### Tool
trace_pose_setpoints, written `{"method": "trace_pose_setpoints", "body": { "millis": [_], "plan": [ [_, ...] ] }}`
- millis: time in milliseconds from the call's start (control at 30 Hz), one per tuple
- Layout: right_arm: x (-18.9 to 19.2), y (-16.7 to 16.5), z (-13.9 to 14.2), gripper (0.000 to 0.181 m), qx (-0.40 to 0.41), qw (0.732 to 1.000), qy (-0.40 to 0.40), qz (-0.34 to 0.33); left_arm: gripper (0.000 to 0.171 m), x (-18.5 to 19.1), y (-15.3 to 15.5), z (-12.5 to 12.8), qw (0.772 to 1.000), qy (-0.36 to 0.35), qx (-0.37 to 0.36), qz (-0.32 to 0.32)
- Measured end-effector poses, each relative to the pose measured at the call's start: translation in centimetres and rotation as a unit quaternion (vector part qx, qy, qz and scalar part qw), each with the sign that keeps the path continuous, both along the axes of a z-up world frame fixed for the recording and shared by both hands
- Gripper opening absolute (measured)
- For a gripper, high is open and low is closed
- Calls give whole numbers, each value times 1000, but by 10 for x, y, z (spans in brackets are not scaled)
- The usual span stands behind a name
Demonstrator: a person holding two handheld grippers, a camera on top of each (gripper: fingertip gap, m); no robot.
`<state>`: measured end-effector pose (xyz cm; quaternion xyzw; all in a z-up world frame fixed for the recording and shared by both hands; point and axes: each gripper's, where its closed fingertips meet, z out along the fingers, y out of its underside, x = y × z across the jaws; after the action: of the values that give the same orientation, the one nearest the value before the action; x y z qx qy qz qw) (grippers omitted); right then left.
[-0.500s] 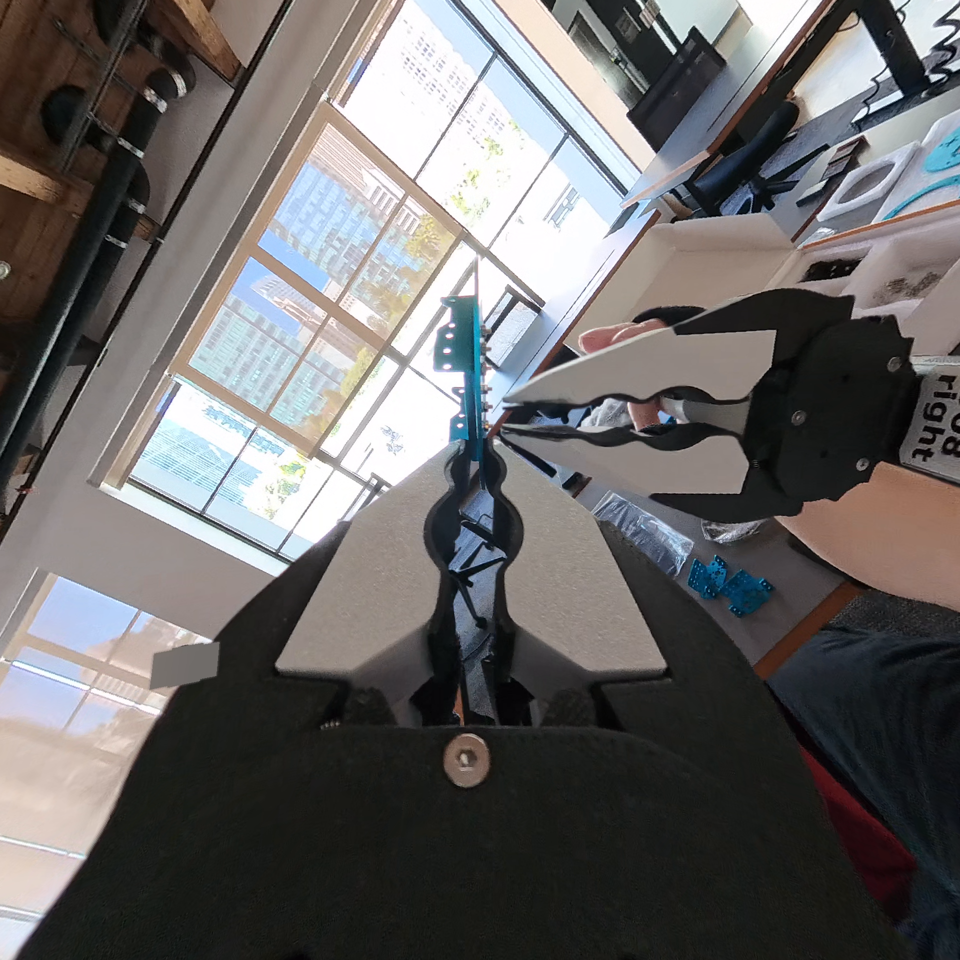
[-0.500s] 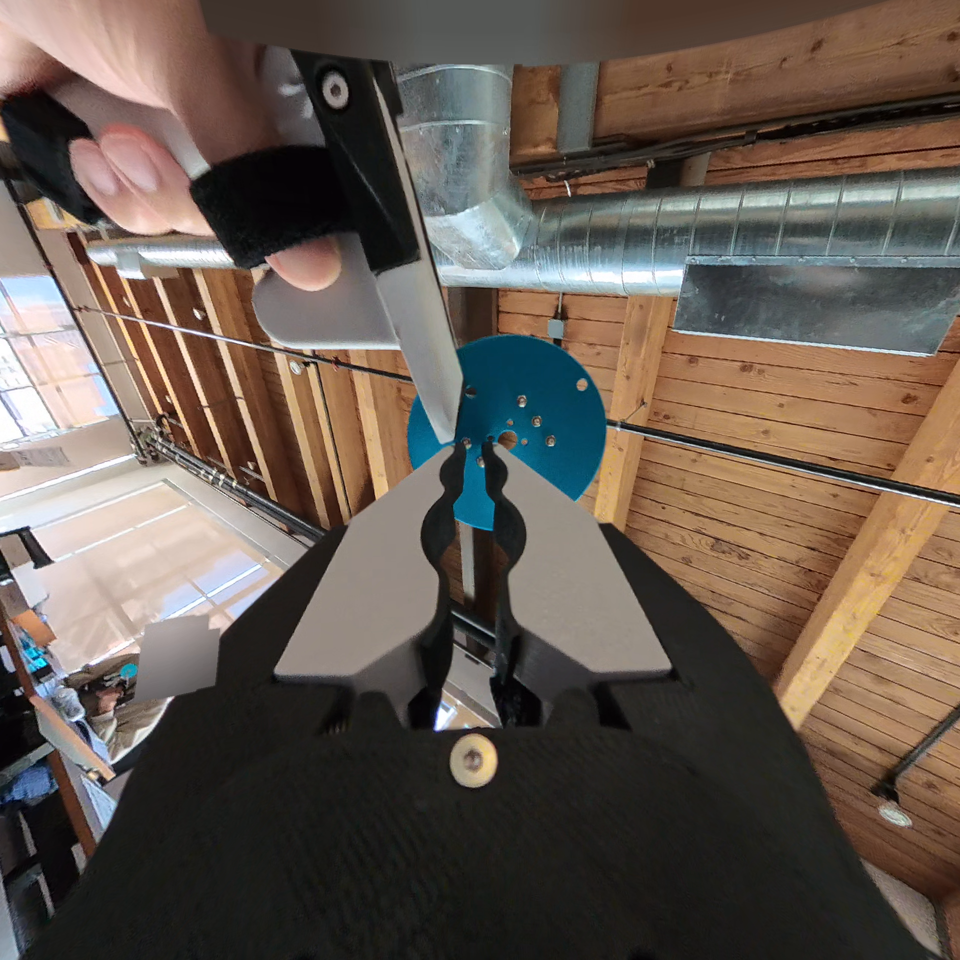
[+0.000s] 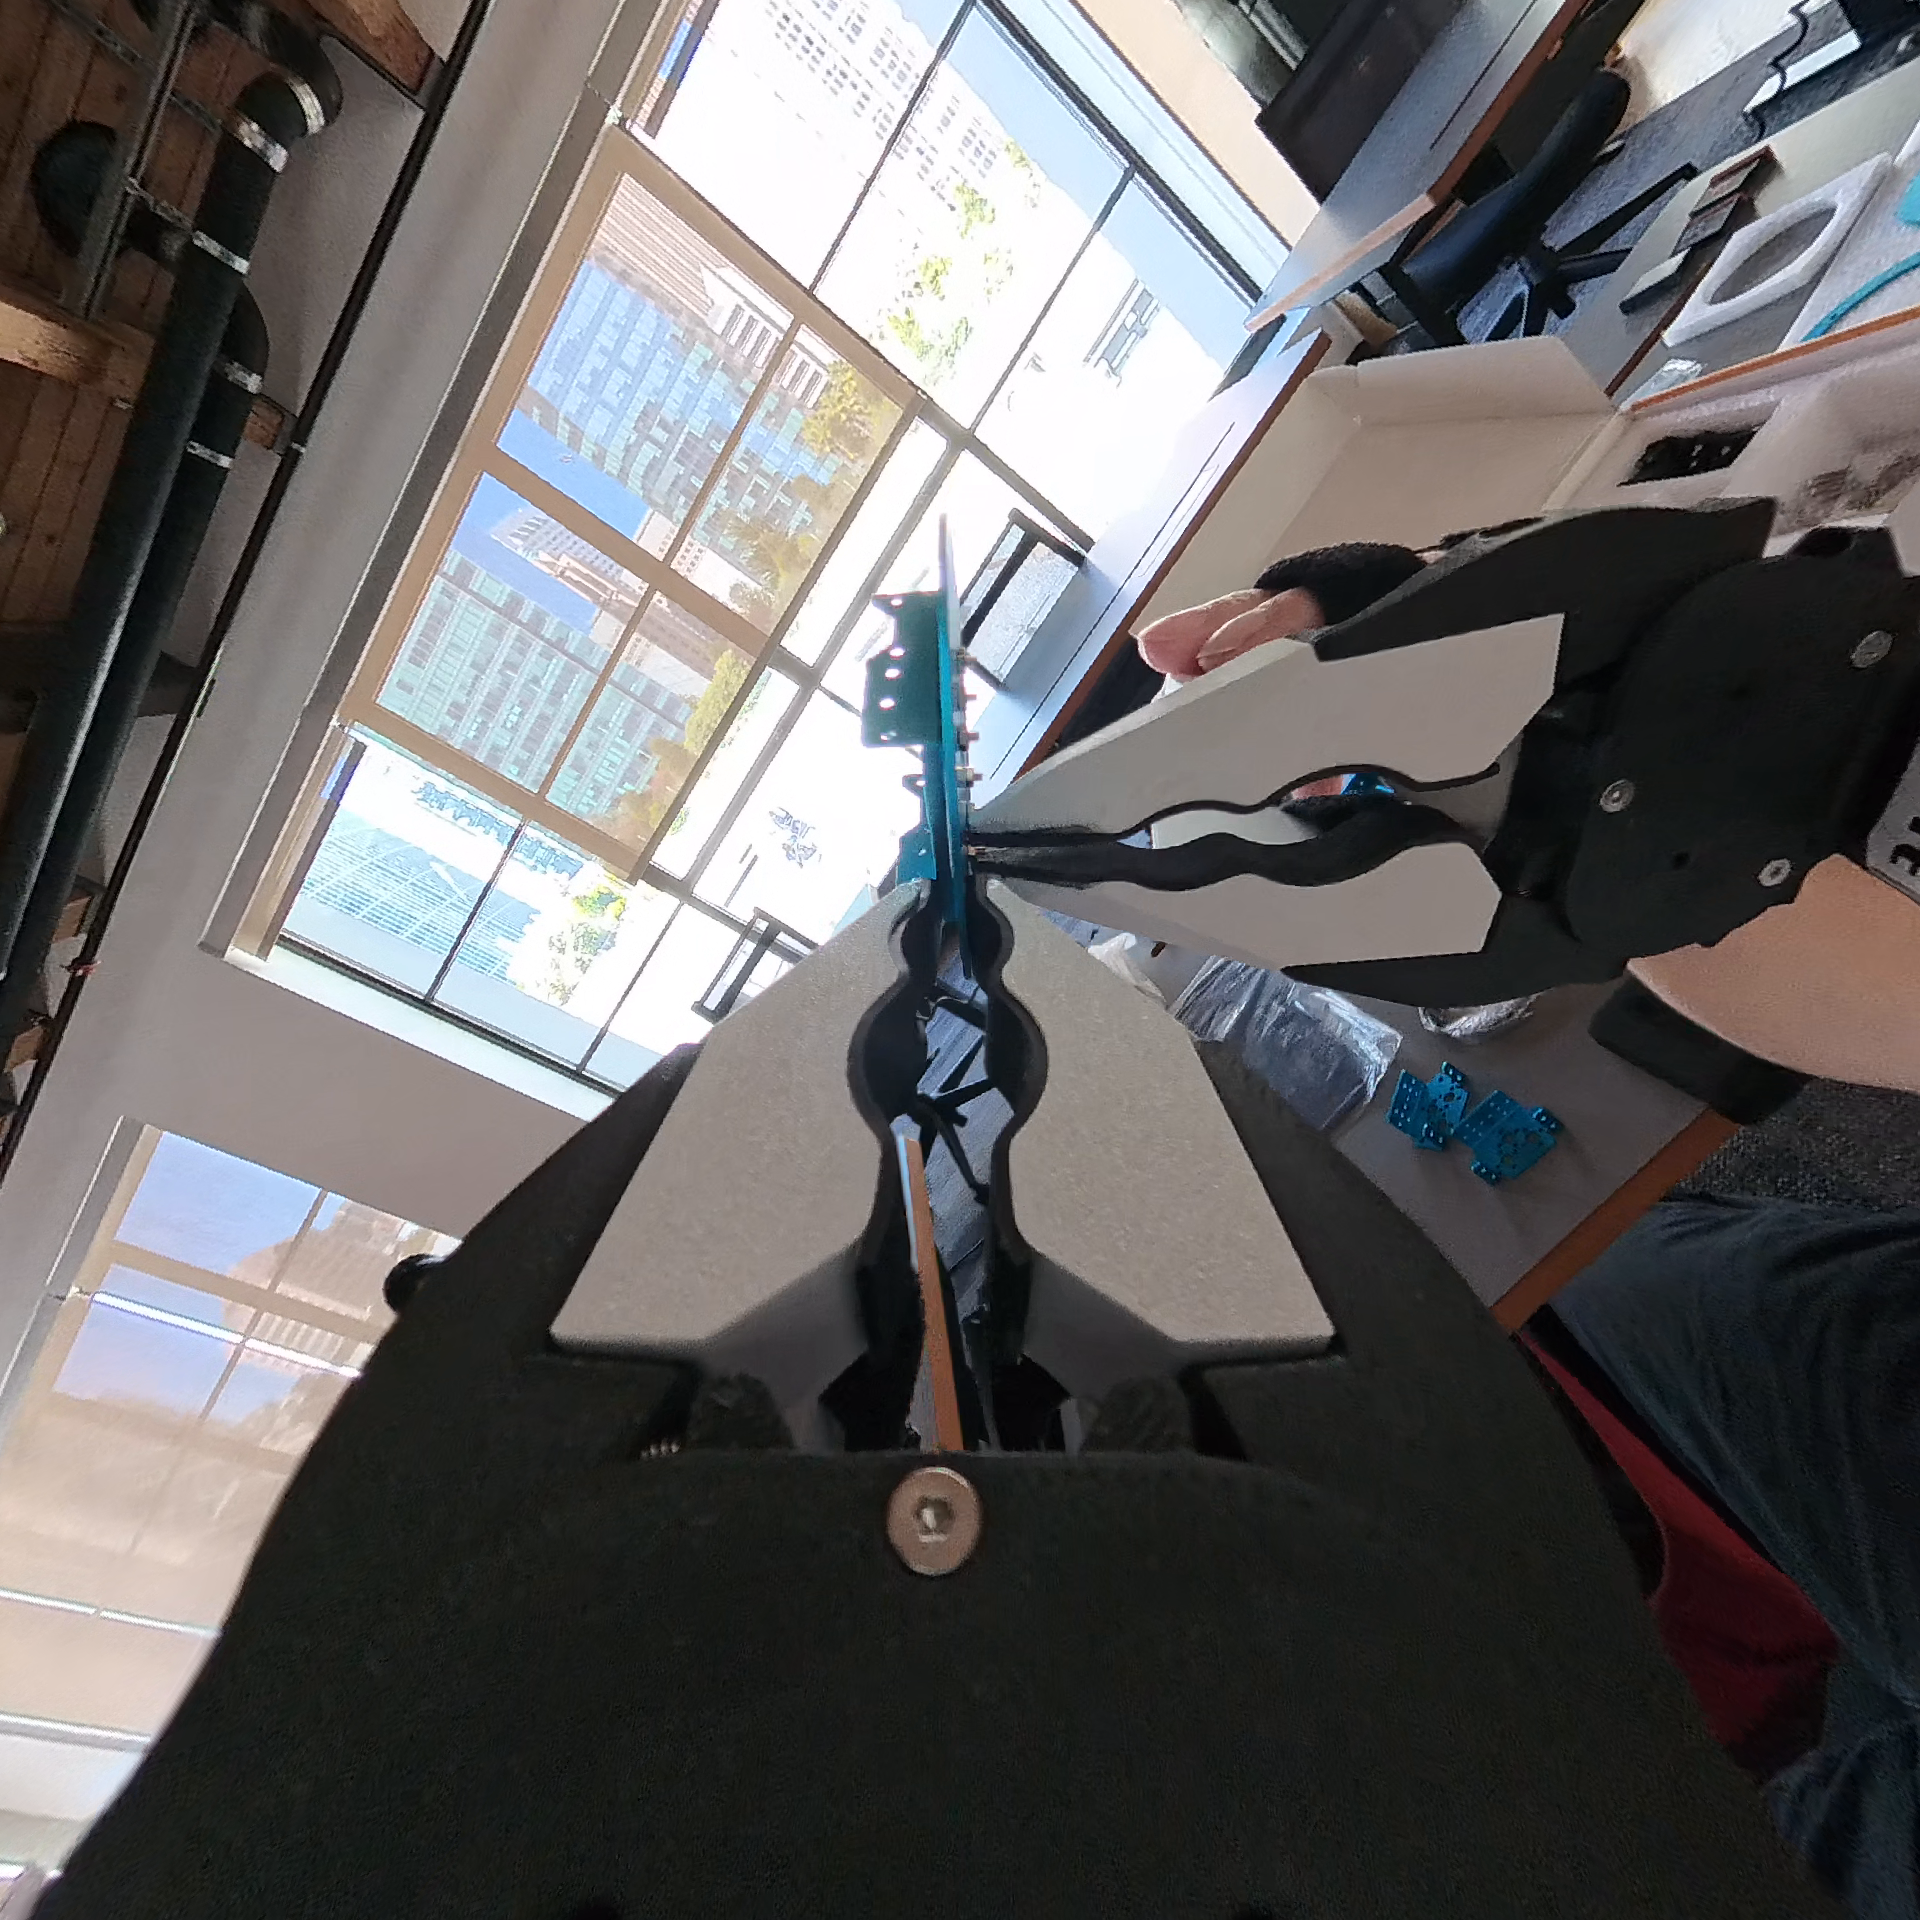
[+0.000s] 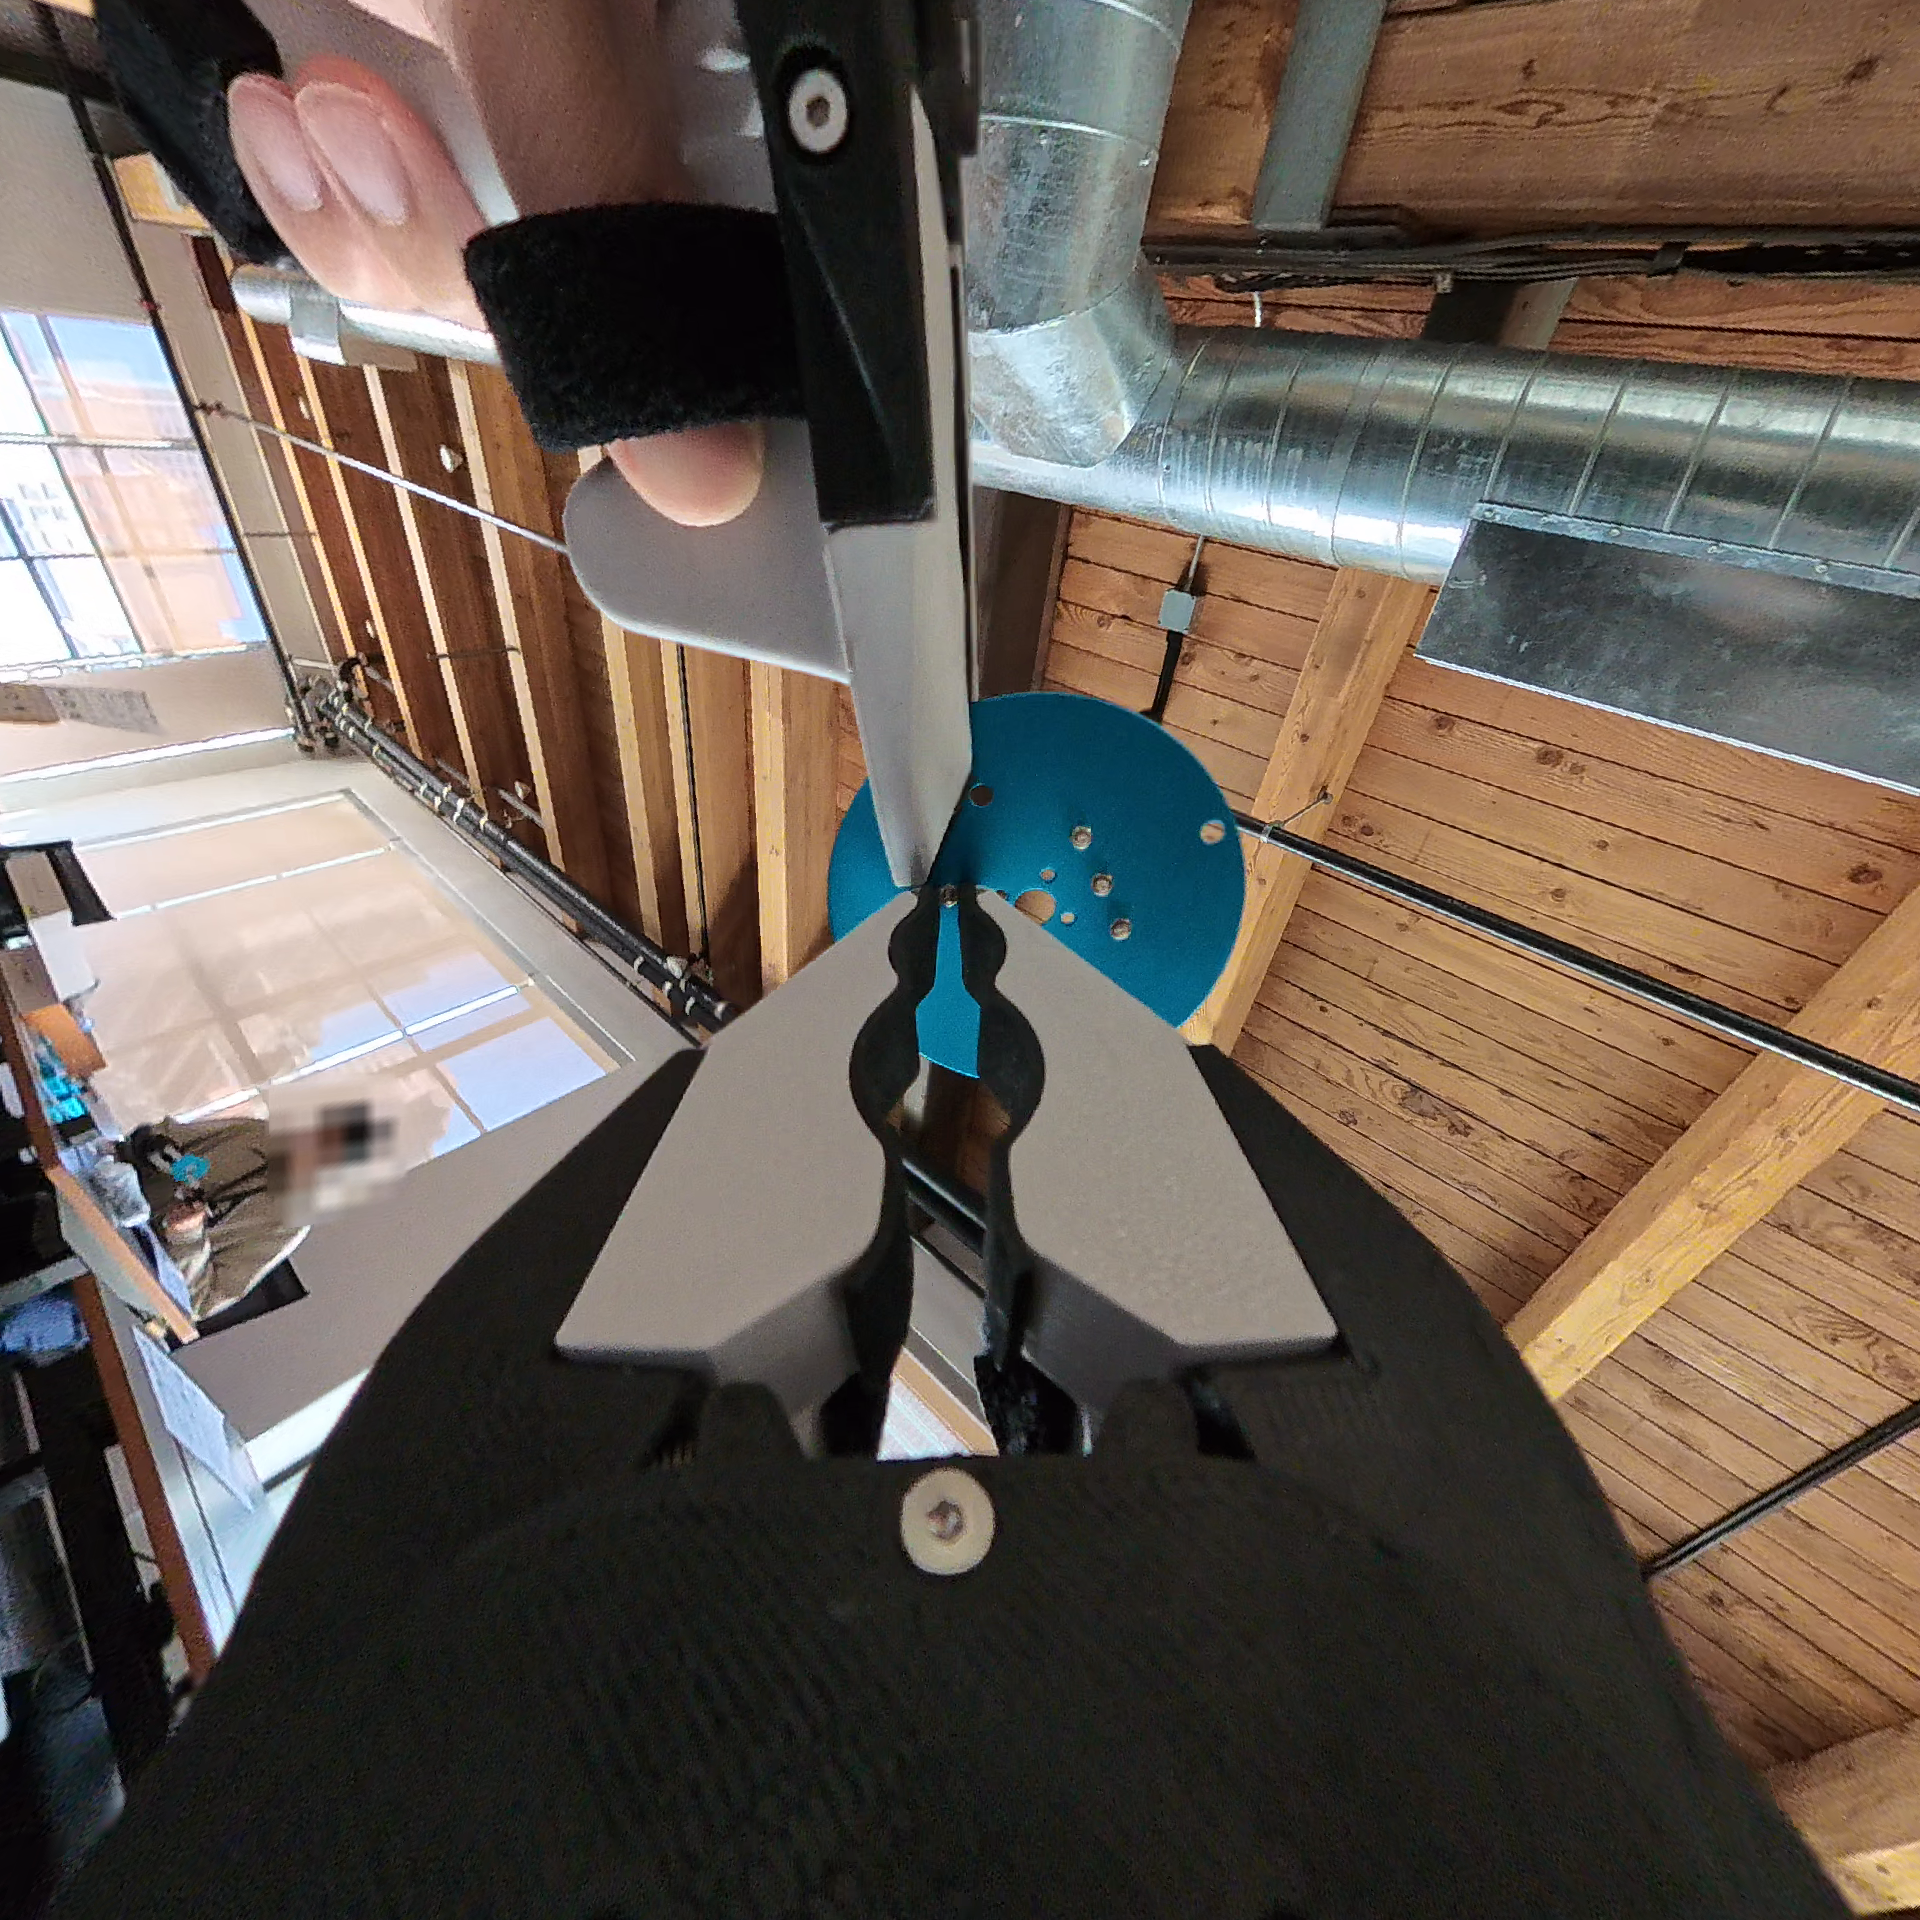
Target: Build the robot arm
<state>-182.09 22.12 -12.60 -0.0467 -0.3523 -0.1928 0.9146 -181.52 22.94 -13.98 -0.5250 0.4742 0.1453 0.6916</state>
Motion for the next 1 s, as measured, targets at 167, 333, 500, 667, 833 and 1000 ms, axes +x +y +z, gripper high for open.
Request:
{"method": "trace_pose_setpoints", "body": {
  "millis": [167,333,500,667,833,1000],
  "plan": [
    [2,2,3,1,-17,1000,6,10,2,2,1,3,1000,-10,-2,-1],
    [7,4,9,1,-74,992,33,94,2,7,1,9,1000,-15,17,-5],
    [6,9,10,0,-145,970,58,185,2,5,5,12,999,-21,26,-5],
    [5,13,10,0,-184,944,82,260,1,4,8,12,999,-18,46,-3],
    [3,19,9,0,-233,905,103,340,3,2,12,13,998,-14,59,0],
    [15,22,-3,0,-228,901,100,355,1,-8,13,11,999,-38,37,-8]
  ]
}}
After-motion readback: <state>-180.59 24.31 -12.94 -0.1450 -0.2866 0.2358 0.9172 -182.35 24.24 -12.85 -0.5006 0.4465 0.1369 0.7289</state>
